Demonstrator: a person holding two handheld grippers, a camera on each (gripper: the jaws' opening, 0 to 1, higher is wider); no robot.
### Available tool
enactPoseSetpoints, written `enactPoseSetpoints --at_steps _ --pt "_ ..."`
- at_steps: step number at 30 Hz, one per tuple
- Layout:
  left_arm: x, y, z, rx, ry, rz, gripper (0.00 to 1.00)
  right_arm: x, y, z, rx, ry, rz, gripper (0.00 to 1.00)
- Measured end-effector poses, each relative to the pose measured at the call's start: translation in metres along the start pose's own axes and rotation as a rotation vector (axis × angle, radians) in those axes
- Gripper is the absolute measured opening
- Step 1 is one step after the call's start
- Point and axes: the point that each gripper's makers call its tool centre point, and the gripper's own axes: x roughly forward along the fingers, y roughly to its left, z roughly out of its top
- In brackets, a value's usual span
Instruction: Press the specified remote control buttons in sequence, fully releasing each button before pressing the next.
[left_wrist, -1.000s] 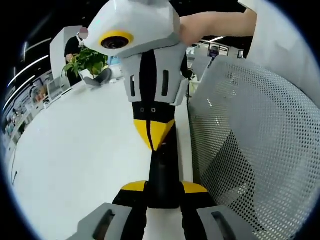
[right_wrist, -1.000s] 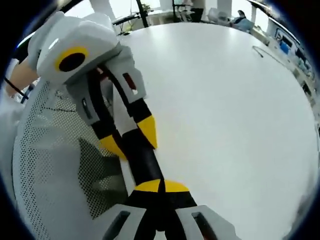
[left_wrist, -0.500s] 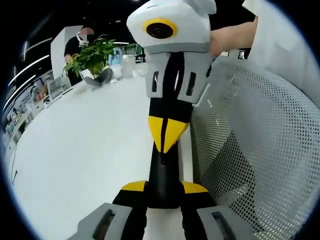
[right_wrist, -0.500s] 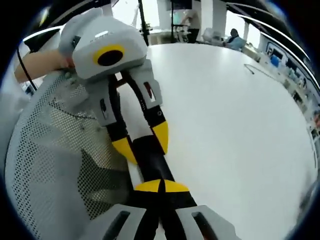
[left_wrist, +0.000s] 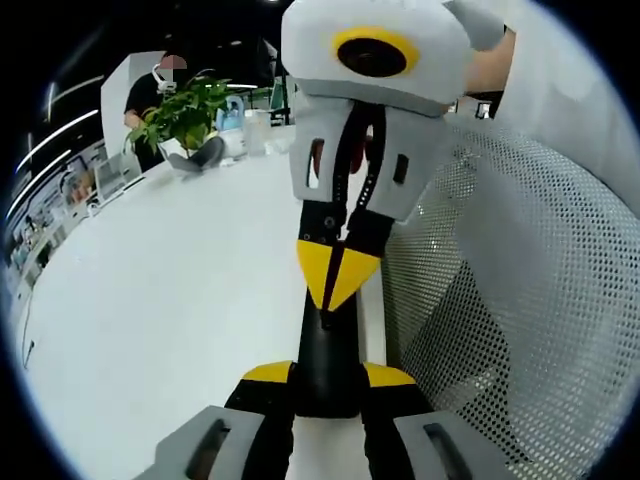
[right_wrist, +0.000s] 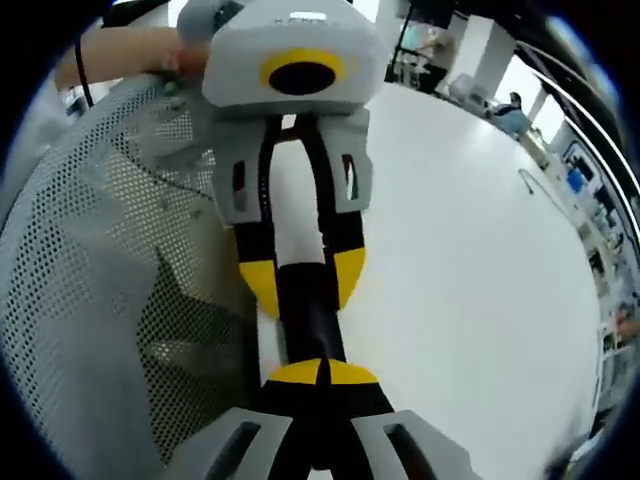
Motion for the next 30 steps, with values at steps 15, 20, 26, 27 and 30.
enactPoseSetpoints --at_steps 15,20,26,27,30 --pt "0.000 0.001 0.000 -0.004 0.000 0.003 0.24 -0.002 -0.004 0.000 0.141 -0.108 -0.058 0.00" --pt "0.000 0.001 0.000 -0.006 -0.002 0.004 0.24 -0.005 0.002 0.001 0.175 -0.122 -0.034 0.00" --pt "0.000 0.001 0.000 -0.005 -0.002 0.003 0.24 -0.001 0.005 0.006 0.131 -0.116 -0.042 0.00" --pt "0.000 0.001 0.001 -0.004 -0.003 0.002 0.24 0.000 0.005 0.006 0.130 -0.110 -0.042 0.00" --pt "0.000 0.001 0.000 -0.005 -0.004 0.002 0.24 -0.002 -0.001 0.002 0.121 -0.088 -0.067 0.00"
